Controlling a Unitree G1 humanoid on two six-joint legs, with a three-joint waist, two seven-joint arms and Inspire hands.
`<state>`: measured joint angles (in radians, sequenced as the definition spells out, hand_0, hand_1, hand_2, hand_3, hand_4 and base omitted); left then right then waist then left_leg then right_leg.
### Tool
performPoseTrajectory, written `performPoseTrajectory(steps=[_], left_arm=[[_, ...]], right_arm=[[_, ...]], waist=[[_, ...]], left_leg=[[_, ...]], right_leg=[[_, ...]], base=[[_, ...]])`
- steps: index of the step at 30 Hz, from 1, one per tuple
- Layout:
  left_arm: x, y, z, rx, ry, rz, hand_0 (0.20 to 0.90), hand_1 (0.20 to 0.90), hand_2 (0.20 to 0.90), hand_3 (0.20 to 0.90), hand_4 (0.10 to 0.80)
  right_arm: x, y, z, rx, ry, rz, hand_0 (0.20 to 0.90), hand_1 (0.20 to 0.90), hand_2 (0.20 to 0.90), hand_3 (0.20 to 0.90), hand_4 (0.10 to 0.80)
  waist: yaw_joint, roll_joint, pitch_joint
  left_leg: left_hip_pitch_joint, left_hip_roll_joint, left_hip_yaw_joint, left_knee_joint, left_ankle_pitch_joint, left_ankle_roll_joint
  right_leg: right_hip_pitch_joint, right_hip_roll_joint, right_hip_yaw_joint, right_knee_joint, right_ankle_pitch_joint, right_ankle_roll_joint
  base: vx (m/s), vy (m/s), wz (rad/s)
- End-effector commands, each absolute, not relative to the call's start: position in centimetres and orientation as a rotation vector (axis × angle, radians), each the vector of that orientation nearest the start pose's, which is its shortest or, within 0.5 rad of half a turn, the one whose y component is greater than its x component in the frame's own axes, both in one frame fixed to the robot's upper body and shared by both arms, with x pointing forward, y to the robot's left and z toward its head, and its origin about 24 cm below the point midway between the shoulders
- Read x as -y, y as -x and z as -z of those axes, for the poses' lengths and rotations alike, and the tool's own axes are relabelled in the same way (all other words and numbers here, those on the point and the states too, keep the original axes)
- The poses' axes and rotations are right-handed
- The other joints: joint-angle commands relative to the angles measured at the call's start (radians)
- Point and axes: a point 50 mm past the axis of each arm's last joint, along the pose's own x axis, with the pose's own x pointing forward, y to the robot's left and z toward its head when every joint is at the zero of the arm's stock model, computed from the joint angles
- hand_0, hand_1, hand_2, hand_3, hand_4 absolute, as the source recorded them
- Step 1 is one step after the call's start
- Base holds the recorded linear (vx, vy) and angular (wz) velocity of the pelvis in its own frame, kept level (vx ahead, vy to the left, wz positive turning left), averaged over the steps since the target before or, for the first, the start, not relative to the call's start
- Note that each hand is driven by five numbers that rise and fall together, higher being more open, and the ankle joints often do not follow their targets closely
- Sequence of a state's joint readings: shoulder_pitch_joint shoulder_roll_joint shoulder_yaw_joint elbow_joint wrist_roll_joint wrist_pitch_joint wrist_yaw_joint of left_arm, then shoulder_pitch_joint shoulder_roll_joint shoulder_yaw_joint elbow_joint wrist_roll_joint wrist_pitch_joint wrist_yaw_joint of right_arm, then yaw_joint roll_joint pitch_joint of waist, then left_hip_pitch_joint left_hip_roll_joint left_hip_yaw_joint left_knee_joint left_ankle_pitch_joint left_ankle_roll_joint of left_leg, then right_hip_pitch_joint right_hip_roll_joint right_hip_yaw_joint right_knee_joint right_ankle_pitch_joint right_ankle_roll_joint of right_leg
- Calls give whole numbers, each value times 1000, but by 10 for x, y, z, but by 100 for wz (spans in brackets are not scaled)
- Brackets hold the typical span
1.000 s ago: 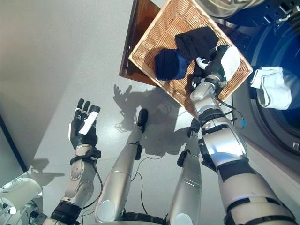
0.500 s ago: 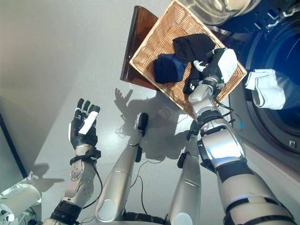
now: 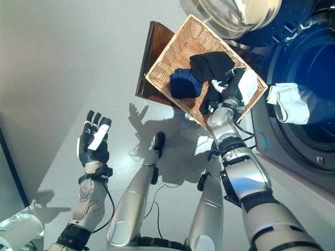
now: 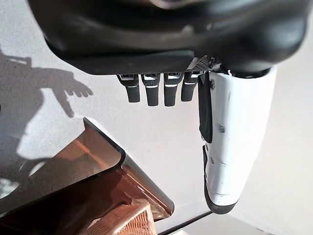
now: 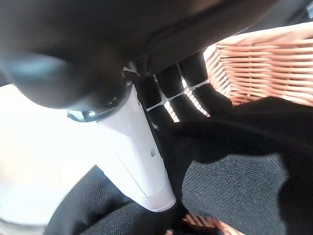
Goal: Pick up the clothes and place them into the washing machine
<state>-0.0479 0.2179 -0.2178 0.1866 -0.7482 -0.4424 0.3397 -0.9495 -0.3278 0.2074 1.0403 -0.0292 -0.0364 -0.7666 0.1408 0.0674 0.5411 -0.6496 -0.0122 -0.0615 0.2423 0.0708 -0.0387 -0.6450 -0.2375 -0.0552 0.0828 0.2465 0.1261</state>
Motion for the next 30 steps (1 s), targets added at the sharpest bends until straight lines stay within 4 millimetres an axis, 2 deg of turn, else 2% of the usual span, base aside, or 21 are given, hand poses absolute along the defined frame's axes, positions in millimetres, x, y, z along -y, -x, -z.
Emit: performPoseTrajectory(steps=[1,9,15,16,21,30], left_arm=[[-189,-244,-48,237,557,-342,900,900,900,900,800],[-190,-243,-37,189,566,-368,900,900,900,900,800],[-190,-242,-31,161,581,-367,900,900,900,900,800],[-188,-240,-27,145,593,-365,900,900,900,900,800],[-187,-239,-25,134,600,-356,900,900,900,900,800],[-185,-232,-20,110,594,-330,900,900,900,900,800]], right_arm=[[207,-386,-180,402,371,752,200,200,200,200,300],[212,-362,-144,359,121,759,200,200,200,200,300],[218,-354,-132,336,-31,765,200,200,200,200,300],[221,-350,-128,335,-106,774,200,200,200,200,300],[223,-346,-126,343,-147,778,200,200,200,200,300],[259,-344,-136,358,-204,919,200,200,200,200,300]], waist=[[-31,66,-21],[-59,73,-21],[-71,84,-32],[-75,94,-45],[-80,102,-56],[-83,134,-84]], left_leg=[[76,18,14,-162,62,-39],[160,17,26,-152,40,-37],[194,16,28,-142,23,-35],[206,16,33,-141,17,-35],[216,16,40,-143,12,-34],[229,12,53,-149,5,-33]], right_leg=[[63,-25,26,126,-190,30],[155,-31,28,110,-200,35],[189,-30,35,106,-209,37],[200,-30,40,100,-212,37],[208,-29,44,92,-212,39],[212,-29,60,81,-214,42]], base=[[45,-1,-1],[48,-8,-9],[40,-10,-8],[43,-8,-7],[30,-9,-7],[8,-4,-2]])
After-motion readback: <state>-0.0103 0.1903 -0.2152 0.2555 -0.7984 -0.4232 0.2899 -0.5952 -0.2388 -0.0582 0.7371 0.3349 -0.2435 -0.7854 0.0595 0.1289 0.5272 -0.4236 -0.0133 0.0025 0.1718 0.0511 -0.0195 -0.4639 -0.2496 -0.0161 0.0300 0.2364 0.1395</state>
